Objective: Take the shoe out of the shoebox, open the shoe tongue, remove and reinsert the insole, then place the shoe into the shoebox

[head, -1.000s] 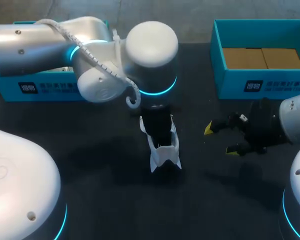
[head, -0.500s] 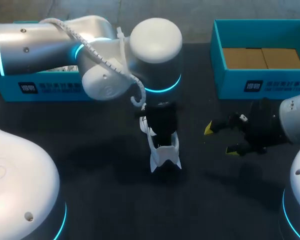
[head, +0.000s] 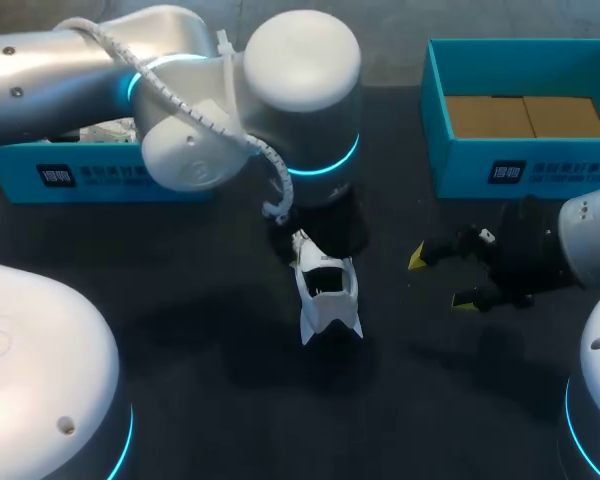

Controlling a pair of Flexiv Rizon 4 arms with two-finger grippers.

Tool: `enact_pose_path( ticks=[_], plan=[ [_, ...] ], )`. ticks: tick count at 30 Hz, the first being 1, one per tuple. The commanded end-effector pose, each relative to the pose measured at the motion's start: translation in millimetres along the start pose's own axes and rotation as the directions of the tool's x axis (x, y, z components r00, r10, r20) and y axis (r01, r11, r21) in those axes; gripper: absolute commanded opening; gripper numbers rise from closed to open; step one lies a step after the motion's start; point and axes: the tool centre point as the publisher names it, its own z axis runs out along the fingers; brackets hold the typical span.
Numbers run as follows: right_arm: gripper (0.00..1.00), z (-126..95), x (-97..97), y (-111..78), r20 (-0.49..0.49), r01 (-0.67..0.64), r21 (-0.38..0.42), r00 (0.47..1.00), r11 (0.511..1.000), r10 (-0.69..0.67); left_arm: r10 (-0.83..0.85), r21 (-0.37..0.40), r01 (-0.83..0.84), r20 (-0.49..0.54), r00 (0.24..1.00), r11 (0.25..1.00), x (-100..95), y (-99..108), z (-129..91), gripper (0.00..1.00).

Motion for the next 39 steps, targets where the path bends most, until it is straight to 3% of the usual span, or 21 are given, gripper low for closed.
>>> enact_pose_path(
  ticks=[1,2,5,33,34,38,39],
  plan=[
    [1.00,0,1.1,-1.7,0.005,-0.002,-0.003,1.000,1.000,0.002,-0.210,-0.044,0.210,0.011,0.978,0.977,9.3,3,-15,1.00],
    [1.00,0,1.1,-1.7,0.005,-0.002,-0.003,1.000,1.000,0.002,-0.229,-0.076,0.230,0.016,0.973,0.970,10.1,4,-17,1.00],
    [1.00,0,1.1,-1.7,0.005,-0.002,-0.003,1.000,1.000,0.002,-0.290,-0.047,0.290,0.007,0.957,0.956,13.4,6,-24,1.00],
    [1.00,0,1.1,-1.7,0.005,-0.002,-0.003,1.000,1.000,0.002,-0.290,-0.047,0.290,0.007,0.957,0.956,13.4,6,-24,1.00],
    [1.00,0,1.1,-1.7,0.005,-0.002,-0.003,1.000,1.000,0.002,-0.381,-0.099,0.379,-0.002,0.924,0.920,16.2,6,-24,1.00],
    [1.00,0,1.1,-1.7,0.005,-0.002,-0.003,1.000,1.000,0.002,-0.559,-0.119,0.558,0.030,0.829,0.821,30.4,2,-31,1.00],
    [1.00,0,1.1,-1.7,0.005,-0.002,-0.003,1.000,1.000,0.002,-0.586,-0.176,0.584,0.046,0.809,0.792,32.7,0,-32,1.00]
  ],
)
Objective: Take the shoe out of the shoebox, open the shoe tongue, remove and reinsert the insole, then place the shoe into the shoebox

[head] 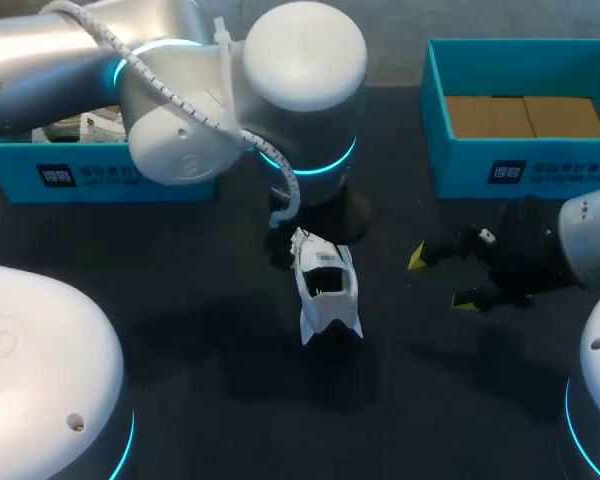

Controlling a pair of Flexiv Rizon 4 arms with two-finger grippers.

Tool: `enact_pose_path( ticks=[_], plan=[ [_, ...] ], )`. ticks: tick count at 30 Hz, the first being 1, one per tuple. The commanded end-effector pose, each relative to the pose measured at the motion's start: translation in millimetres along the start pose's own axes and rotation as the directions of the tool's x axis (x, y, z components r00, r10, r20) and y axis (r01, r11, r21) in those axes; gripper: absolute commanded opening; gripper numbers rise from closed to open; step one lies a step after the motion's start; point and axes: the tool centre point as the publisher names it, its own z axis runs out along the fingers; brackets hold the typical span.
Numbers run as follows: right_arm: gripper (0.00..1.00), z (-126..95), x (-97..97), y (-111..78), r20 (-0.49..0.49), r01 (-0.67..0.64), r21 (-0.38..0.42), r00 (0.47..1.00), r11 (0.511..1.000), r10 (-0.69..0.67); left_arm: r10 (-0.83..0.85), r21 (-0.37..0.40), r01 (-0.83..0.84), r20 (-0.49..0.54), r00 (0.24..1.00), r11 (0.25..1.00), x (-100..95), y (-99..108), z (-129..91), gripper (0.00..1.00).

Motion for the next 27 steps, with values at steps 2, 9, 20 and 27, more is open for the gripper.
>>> enact_pose_path(
  ticks=[2,9,20,27],
  plan=[
    [1.00,0,1.1,-1.7,0.005,-0.002,-0.003,1.000,1.000,0.002,-0.284,-0.092,0.285,0.032,0.958,0.954,18.2,-6,-10,1.00],
    [1.00,0,1.1,-1.7,0.005,-0.002,-0.003,1.000,1.000,0.002,-0.421,-0.026,0.423,0.051,0.905,0.906,39.9,-12,-14,1.00],
    [1.00,0,1.1,-1.7,0.005,-0.002,-0.003,1.000,1.000,0.002,-0.484,0.013,0.484,0.031,0.874,0.875,60.3,-49,7,1.00],
    [1.00,0,1.1,-1.7,0.005,-0.002,-0.003,1.000,1.000,0.002,-0.521,0.024,0.522,-0.024,0.853,0.853,58.4,-72,37,0.76]
  ],
)
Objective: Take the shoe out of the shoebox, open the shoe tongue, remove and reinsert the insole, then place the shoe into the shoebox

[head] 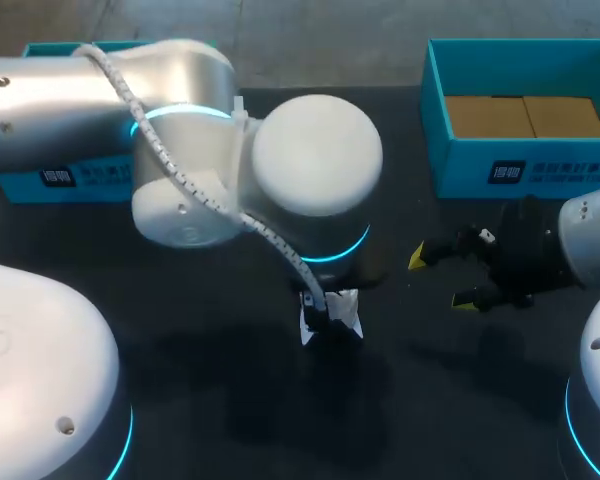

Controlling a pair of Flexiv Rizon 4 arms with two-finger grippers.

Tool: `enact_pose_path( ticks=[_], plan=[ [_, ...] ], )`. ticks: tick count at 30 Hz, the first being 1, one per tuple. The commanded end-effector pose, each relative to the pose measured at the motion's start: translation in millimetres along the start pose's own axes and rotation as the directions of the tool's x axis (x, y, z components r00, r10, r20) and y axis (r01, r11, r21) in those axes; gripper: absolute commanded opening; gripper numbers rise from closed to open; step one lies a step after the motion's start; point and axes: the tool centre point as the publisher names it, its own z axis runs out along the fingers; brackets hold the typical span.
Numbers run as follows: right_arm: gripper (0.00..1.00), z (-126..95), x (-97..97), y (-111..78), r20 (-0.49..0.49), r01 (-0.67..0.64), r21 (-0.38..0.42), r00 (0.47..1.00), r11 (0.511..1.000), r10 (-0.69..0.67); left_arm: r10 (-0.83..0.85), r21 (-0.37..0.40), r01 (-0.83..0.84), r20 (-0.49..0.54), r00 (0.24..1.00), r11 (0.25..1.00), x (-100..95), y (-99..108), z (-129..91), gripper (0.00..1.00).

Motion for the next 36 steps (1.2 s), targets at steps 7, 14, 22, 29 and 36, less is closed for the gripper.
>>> enact_pose_path(
  ticks=[7,14,22,29,36],
  plan=[
    [1.00,0,1.1,-1.7,0.005,-0.002,-0.003,1.000,1.000,0.002,-0.046,-0.005,0.046,-0.038,0.998,0.999,0.8,-31,52,0.77],
    [1.00,0,1.1,-1.7,0.005,-0.002,-0.003,1.000,1.000,0.002,-0.068,-0.006,0.068,-0.058,0.996,0.998,5.6,-38,70,0.71],
    [1.00,0,1.1,-1.7,0.005,-0.002,-0.003,1.000,1.000,0.002,-0.086,0.011,0.087,-0.083,0.993,0.996,15.7,-33,79,0.74],
    [1.00,0,1.1,-1.7,0.005,-0.002,-0.003,1.000,1.000,0.002,-0.105,0.013,0.107,-0.111,0.988,0.994,19.6,-25,89,0.71],
    [1.00,0,1.1,-1.7,0.005,-0.002,-0.003,1.000,1.000,0.002,-0.114,0.026,0.119,-0.160,0.981,0.993,20.5,-20,101,0.71]
  ],
)
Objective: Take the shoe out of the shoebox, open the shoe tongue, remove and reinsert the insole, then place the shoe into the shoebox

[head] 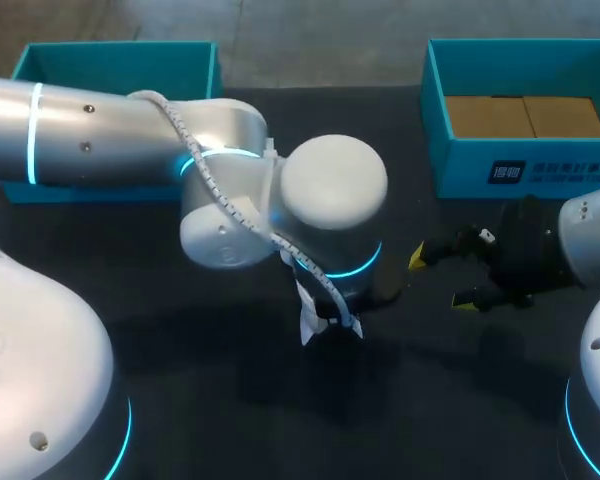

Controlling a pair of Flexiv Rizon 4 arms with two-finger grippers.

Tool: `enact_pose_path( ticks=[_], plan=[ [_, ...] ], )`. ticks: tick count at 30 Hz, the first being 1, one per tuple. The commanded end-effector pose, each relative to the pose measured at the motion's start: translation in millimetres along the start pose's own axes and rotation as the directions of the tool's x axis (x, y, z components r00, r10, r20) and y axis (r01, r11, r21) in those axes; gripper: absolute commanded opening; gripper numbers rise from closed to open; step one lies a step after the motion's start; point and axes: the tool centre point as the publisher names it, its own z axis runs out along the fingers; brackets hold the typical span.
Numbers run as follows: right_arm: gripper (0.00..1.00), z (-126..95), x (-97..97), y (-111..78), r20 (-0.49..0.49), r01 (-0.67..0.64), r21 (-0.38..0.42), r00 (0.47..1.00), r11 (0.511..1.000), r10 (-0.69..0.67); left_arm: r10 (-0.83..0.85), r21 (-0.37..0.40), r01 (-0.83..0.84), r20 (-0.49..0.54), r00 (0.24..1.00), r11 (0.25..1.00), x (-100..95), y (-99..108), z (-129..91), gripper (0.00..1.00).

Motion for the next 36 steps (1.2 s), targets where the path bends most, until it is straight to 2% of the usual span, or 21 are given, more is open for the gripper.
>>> enact_pose_path(
  ticks=[1,8,10,13,15,19,20,23,24,30,36],
  plan=[
    [1.00,0,1.1,-1.7,0.005,-0.002,-0.003,1.000,1.000,0.002,0.002,0.011,-0.002,-0.028,1.000,1.000,-5.5,5,11,0.71],
    [1.00,0,1.1,-1.7,0.005,-0.002,-0.003,1.000,1.000,0.002,0.003,0.011,-0.002,-0.056,0.998,1.000,-7.9,4,18,0.65],
    [1.00,0,1.1,-1.7,0.005,-0.002,-0.003,1.000,1.000,0.002,0.007,0.005,-0.007,-0.060,0.998,1.000,-8.8,3,18,0.61],
    [1.00,0,1.1,-1.7,0.005,-0.002,-0.003,1.000,1.000,0.002,0.009,0.002,-0.008,-0.060,0.998,1.000,-10.0,2,17,0.49],
    [1.00,0,1.1,-1.7,0.005,-0.002,-0.003,1.000,1.000,0.002,0.009,0.001,-0.009,-0.061,0.998,1.000,-10.2,2,17,0.48],
    [1.00,0,1.1,-1.7,0.005,-0.002,-0.003,1.000,1.000,0.002,0.008,0.004,-0.007,-0.074,0.997,1.000,-8.7,2,14,0.27],
    [1.00,0,1.1,-1.7,0.005,-0.002,-0.003,1.000,1.000,0.002,0.007,0.003,-0.007,-0.076,0.997,1.000,-7.9,2,13,0.26],
    [1.00,0,1.1,-1.7,0.005,-0.002,-0.003,1.000,1.000,0.002,0.013,0.001,-0.013,-0.083,0.996,1.000,-4.7,3,8,0.04],
    [1.00,0,1.1,-1.7,0.005,-0.002,-0.003,1.000,1.000,0.002,0.013,0.002,-0.013,-0.083,0.996,1.000,-4.1,3,6,0.00],
    [1.00,0,1.1,-1.7,0.005,-0.002,-0.003,1.000,1.000,0.002,0.021,-0.008,-0.022,-0.090,0.996,1.000,-1.3,4,-13,0.00],
    [1.00,0,1.1,-1.7,0.005,-0.002,-0.003,1.000,1.000,0.002,0.017,-0.032,-0.021,-0.126,0.992,0.999,-4.1,2,-46,0.00]
  ],
)
